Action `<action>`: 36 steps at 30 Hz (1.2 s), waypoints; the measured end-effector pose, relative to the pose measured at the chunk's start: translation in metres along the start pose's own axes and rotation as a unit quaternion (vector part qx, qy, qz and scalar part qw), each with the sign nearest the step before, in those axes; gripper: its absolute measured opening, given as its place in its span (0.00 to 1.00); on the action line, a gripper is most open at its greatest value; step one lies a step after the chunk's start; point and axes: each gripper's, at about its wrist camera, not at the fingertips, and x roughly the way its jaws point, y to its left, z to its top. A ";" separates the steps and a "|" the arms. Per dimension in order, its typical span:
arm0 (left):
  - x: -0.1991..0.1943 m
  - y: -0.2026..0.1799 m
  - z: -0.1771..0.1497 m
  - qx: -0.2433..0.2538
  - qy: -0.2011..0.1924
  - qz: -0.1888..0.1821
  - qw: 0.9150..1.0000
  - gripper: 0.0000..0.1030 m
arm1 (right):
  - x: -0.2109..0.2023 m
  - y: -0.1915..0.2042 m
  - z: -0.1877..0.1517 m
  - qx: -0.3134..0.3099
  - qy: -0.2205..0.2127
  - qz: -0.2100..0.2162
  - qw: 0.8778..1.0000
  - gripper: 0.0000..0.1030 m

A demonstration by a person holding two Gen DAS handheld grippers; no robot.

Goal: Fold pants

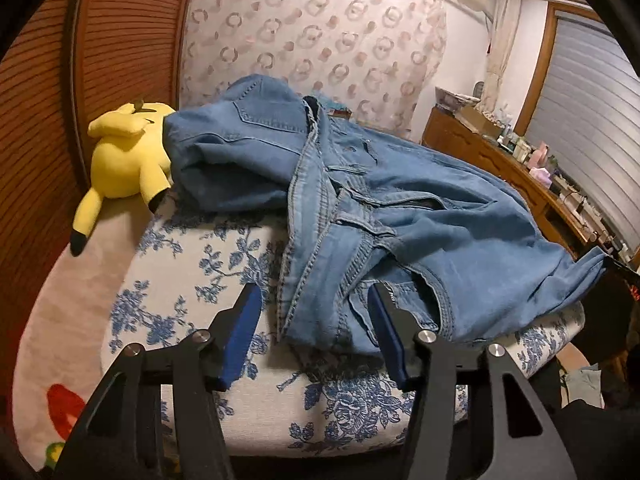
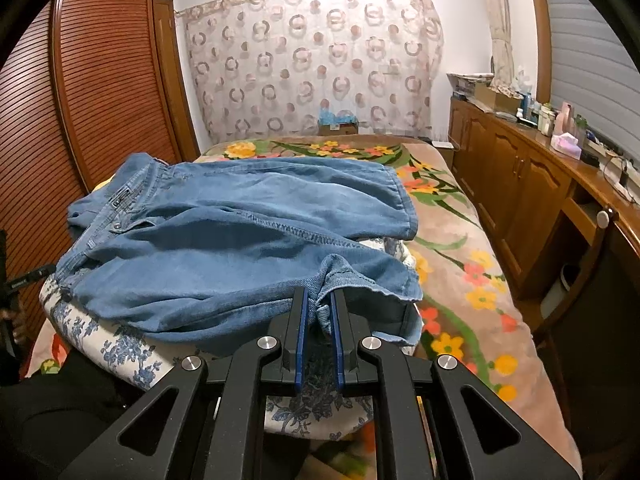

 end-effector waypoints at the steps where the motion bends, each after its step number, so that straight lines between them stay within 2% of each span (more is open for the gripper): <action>1: 0.001 0.001 0.001 -0.001 0.001 0.003 1.000 0.55 | -0.001 0.000 0.000 0.001 0.000 0.000 1.000 0.10; 3: 0.008 0.005 0.000 -0.005 0.010 0.015 1.000 0.50 | 0.000 0.001 0.006 0.002 0.001 0.000 1.000 0.10; 7: 0.027 0.013 -0.009 -0.015 0.038 0.021 0.999 0.48 | 0.002 0.000 0.017 -0.003 0.006 -0.001 1.000 0.10; 12: 0.035 0.004 -0.016 0.003 0.041 0.028 0.999 0.45 | 0.000 0.002 0.020 -0.001 0.003 0.001 1.000 0.10; 18: 0.031 -0.002 -0.017 0.011 0.035 0.005 0.999 0.15 | -0.002 -0.003 0.018 0.002 0.001 0.004 1.000 0.10; 20: 0.022 -0.004 -0.013 0.011 0.023 -0.002 1.000 0.12 | -0.004 -0.003 0.020 -0.002 -0.005 0.000 1.000 0.10; 29: -0.024 -0.027 0.034 0.044 -0.050 -0.026 0.997 0.10 | -0.018 -0.005 0.044 -0.005 -0.054 0.008 0.999 0.10; 33: -0.023 -0.035 0.065 0.061 -0.069 -0.023 0.995 0.10 | -0.022 -0.006 0.067 -0.018 -0.094 -0.003 0.995 0.10; 36: -0.014 -0.037 0.080 0.072 -0.073 -0.018 0.995 0.10 | -0.009 -0.011 0.079 -0.013 -0.105 -0.005 0.994 0.10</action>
